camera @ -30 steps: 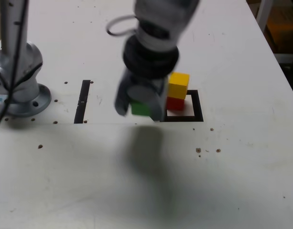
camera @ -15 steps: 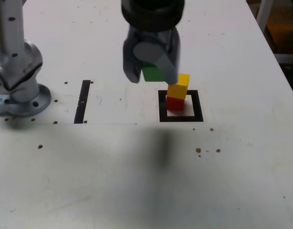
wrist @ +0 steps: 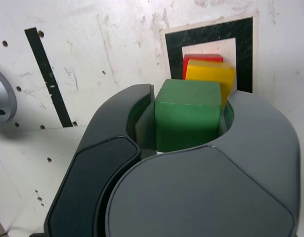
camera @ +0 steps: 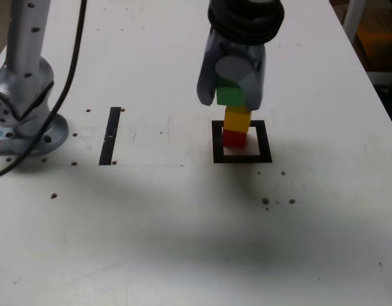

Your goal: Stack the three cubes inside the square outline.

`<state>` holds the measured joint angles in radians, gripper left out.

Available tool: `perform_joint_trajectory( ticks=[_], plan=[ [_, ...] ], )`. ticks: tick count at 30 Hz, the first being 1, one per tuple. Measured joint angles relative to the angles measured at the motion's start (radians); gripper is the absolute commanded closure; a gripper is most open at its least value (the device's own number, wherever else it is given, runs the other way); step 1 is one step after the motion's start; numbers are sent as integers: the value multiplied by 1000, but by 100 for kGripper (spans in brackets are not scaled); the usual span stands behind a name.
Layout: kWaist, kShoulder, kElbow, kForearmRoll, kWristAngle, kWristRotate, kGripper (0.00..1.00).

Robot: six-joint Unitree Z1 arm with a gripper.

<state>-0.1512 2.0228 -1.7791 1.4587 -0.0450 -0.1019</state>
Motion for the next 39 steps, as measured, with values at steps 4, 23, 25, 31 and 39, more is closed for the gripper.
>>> perform_joint_trajectory(
  ticks=[4,23,25,31,39],
  plan=[
    [22,29,-29,-2,0,26,76],
    [42,66,-56,-3,-4,54,62],
    [42,66,-54,-4,-5,55,57],
    [42,66,-54,-7,-12,59,44],
    [42,71,-41,-13,-29,67,28]
  ],
)
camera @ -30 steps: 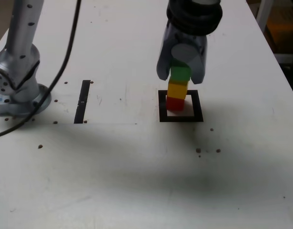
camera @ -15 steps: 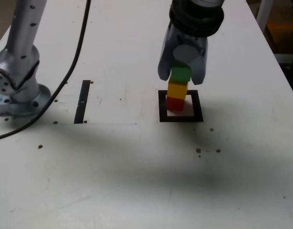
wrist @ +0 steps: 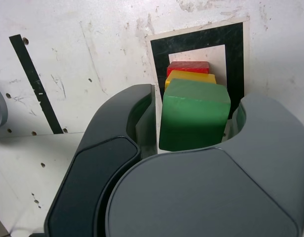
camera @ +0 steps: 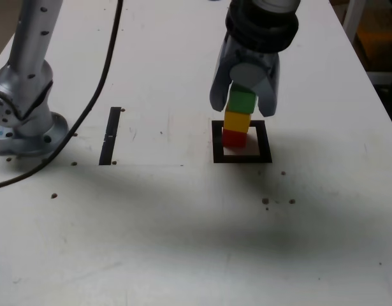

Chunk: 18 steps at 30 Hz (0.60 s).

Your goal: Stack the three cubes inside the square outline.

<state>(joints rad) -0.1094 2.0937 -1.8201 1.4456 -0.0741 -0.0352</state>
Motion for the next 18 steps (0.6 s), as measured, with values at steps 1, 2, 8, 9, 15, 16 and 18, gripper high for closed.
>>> perform_joint_trajectory(
  ticks=[1,2,8,9,15,16,18],
  plan=[
    [0,1,3,-2,-3,1,27],
    [0,1,6,-2,-5,2,26],
    [0,2,13,-3,-12,2,22],
    [0,2,13,-4,-12,2,22],
    [0,1,13,-3,-9,2,20],
    [0,1,13,-3,-8,2,20],
    [0,-5,14,-2,-5,2,19]
  ],
)
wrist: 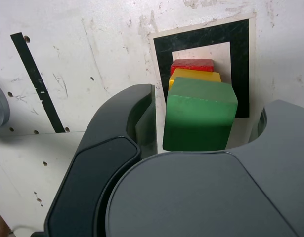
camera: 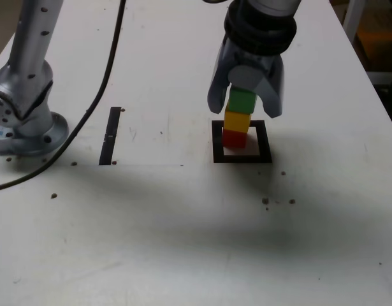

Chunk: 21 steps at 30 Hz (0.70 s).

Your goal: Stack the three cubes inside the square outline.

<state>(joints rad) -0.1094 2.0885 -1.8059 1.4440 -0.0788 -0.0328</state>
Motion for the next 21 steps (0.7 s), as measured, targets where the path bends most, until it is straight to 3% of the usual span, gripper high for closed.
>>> perform_joint_trajectory(
  ticks=[10,17,21],
  plan=[
    [0,-41,13,14,24,-8,18],
    [-30,-177,18,87,118,-67,17],
    [-71,-218,18,97,137,-92,17]
  ],
)
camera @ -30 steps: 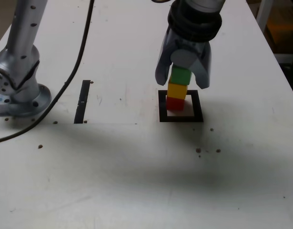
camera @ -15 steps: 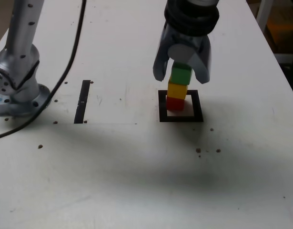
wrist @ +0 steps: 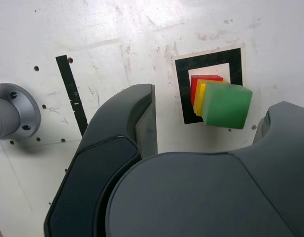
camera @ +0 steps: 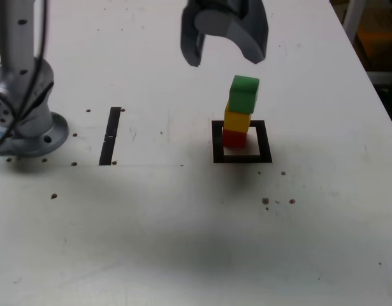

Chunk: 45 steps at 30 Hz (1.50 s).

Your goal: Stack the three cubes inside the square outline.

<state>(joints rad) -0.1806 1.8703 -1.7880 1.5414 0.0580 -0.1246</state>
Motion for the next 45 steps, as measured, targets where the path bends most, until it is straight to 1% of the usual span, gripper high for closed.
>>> perform_joint_trajectory(
  ticks=[3,7,12,18,32,45],
  plan=[
    [-29,1,0,3,6,-21,17],
    [-131,10,1,5,9,-86,17],
    [-210,45,1,4,7,-130,17],
    [-265,87,-9,-2,-2,-165,17],
    [-296,119,-17,-3,-15,-180,17],
    [-331,164,-65,-2,-31,-202,17]
  ],
)
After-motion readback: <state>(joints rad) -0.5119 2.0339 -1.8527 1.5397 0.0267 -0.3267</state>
